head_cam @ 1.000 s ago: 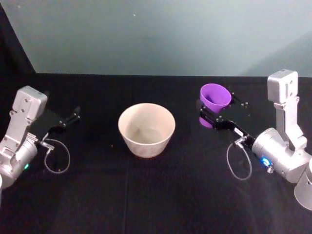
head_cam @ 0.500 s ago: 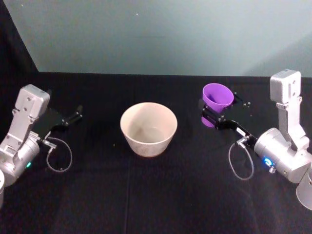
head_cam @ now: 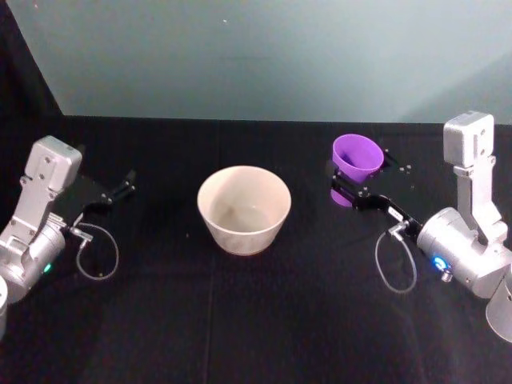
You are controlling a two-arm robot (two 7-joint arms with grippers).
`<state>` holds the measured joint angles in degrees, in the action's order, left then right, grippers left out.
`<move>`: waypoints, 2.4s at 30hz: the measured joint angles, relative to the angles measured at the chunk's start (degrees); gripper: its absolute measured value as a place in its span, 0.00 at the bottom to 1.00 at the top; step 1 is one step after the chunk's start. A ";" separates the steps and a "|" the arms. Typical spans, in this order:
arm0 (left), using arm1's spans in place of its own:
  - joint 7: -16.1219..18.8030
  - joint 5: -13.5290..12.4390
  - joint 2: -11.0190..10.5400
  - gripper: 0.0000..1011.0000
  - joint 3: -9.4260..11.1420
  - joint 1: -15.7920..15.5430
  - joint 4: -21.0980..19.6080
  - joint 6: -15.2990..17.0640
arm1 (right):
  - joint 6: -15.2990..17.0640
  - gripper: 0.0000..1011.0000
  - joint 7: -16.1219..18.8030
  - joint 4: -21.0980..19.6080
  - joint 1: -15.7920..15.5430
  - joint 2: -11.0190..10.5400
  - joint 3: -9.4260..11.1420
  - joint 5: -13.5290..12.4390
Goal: Pick up the cup and pour the mung beans from the cup into the bowl.
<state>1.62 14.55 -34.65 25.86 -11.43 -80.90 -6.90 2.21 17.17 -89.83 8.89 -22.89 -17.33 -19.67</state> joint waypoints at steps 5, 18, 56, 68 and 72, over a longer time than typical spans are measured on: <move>0.00 0.00 0.00 0.99 0.00 0.00 0.00 0.00 | 0.00 0.72 0.00 0.00 0.00 0.00 0.00 0.00; 0.00 0.00 0.00 0.99 0.00 0.00 0.00 0.00 | 0.00 0.72 0.00 0.00 0.00 0.00 0.00 0.00; 0.00 0.00 0.00 0.99 0.00 0.00 0.00 0.00 | 0.00 0.72 0.00 0.00 0.01 0.00 0.00 0.00; 0.00 0.00 0.00 0.99 0.00 0.00 0.00 0.00 | 0.00 0.72 0.00 0.00 0.00 0.00 0.00 0.00; 0.00 0.00 0.00 0.99 0.00 0.00 0.00 0.00 | 0.00 0.72 0.00 0.00 0.00 0.00 0.00 0.00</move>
<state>1.62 14.55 -34.65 25.86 -11.43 -80.90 -6.90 2.21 17.17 -89.83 8.89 -22.89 -17.33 -19.67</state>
